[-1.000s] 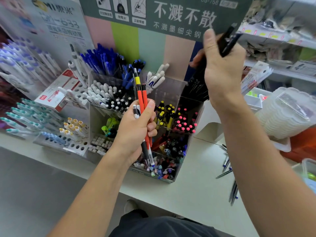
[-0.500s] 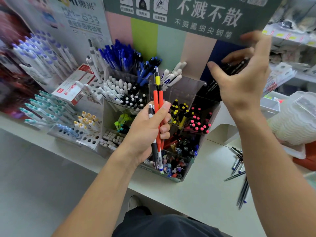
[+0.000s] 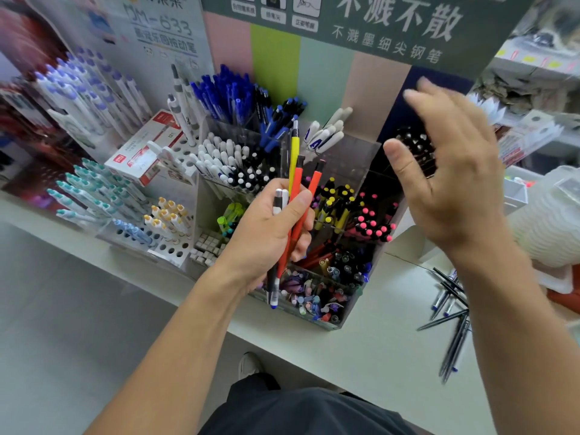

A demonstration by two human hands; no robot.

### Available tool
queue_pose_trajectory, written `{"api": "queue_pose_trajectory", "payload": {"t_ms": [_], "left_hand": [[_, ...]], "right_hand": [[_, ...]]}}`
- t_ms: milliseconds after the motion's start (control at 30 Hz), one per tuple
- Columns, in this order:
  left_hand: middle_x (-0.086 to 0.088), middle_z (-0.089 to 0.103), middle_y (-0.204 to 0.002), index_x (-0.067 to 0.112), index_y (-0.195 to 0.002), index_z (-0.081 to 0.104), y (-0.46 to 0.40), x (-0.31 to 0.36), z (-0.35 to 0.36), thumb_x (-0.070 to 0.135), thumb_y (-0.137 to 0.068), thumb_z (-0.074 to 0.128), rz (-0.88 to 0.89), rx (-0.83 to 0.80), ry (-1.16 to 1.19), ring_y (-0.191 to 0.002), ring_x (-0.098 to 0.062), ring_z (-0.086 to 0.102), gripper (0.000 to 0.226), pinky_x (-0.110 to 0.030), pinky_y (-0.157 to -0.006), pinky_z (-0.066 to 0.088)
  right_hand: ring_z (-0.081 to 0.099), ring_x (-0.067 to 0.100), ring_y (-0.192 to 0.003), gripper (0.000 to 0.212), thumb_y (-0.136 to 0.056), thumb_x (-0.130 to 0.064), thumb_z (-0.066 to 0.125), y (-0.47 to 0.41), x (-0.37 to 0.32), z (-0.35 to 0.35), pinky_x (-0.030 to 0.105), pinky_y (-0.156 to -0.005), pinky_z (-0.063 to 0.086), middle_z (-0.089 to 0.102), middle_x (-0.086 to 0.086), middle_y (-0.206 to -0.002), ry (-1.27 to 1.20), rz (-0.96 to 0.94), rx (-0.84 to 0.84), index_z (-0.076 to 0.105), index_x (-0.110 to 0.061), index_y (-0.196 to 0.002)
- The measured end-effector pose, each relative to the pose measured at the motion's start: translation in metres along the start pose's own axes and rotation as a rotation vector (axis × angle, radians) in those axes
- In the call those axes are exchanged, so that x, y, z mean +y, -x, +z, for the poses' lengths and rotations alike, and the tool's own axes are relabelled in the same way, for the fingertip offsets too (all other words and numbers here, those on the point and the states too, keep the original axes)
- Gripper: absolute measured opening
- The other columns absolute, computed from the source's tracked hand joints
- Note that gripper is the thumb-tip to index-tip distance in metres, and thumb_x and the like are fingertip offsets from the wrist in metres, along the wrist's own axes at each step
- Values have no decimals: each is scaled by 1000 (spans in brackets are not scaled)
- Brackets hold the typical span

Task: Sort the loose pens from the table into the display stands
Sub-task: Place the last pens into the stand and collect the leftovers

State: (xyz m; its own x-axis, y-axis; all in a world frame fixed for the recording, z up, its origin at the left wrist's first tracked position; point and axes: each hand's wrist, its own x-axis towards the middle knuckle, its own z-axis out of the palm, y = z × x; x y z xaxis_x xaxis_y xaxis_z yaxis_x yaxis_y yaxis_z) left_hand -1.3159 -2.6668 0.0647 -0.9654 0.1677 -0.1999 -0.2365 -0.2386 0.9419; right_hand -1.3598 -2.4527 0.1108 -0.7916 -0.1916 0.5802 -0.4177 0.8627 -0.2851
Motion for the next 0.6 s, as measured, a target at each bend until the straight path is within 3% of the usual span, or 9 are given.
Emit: {"api": "queue_pose_trajectory", "payload": {"t_ms": [67,133,200,333,400,533,600], "left_hand": [[-3,58,-72,19,-99,50,0,-1,-5,23,-103,55,43,18,-97,-51,-17,48,7,-26,-42,38],[-6,60,-72,18,-99,50,1,-1,-9,23,-100,60,86,5,-184,-51,-19,50,10,-28,-43,39],[-7,63,-71,18,-101,51,4,0,-9,26,-94,65,107,-23,-238,-51,-22,55,18,-29,-42,42],[-7,65,-67,16,-103,49,9,-4,-8,20,-92,68,103,-37,-285,-48,-24,57,23,-28,-37,43],[-9,65,-68,13,-102,46,12,-8,-9,27,-89,68,82,-17,-225,-47,-24,58,29,-28,-36,44],[-8,63,-72,14,-98,45,14,-18,-16,35,-102,49,28,106,-117,-46,-22,59,22,-27,-37,45],[-8,60,-72,14,-94,46,16,-25,-27,30,-108,42,-15,169,-98,-43,-20,50,21,-26,-37,39]], "right_hand": [[65,22,-94,36,-95,-43,65,4,-29,-4,36,-87,52,72,3,-105,-181,114,93,71,-12,-114],[61,8,-65,33,-86,-52,73,3,-52,3,29,-62,52,69,-8,-75,-353,270,-141,76,-20,-95],[55,3,-51,31,-82,-54,76,4,-61,17,23,-52,45,66,-9,-61,-473,378,-342,77,-23,-85],[48,9,-43,25,-89,-31,76,6,-58,32,23,-46,41,58,-2,-51,-736,498,-435,75,-9,-78],[50,13,-43,21,-91,-23,74,10,-56,31,22,-45,43,59,5,-52,-830,531,-464,75,-6,-79],[60,10,-49,10,-93,-9,70,21,-45,7,19,-50,52,65,0,-58,-911,512,-240,72,-11,-83],[65,12,-54,7,-93,-15,70,31,-35,-14,20,-55,54,70,-1,-66,-874,435,-95,71,-20,-87]]}}
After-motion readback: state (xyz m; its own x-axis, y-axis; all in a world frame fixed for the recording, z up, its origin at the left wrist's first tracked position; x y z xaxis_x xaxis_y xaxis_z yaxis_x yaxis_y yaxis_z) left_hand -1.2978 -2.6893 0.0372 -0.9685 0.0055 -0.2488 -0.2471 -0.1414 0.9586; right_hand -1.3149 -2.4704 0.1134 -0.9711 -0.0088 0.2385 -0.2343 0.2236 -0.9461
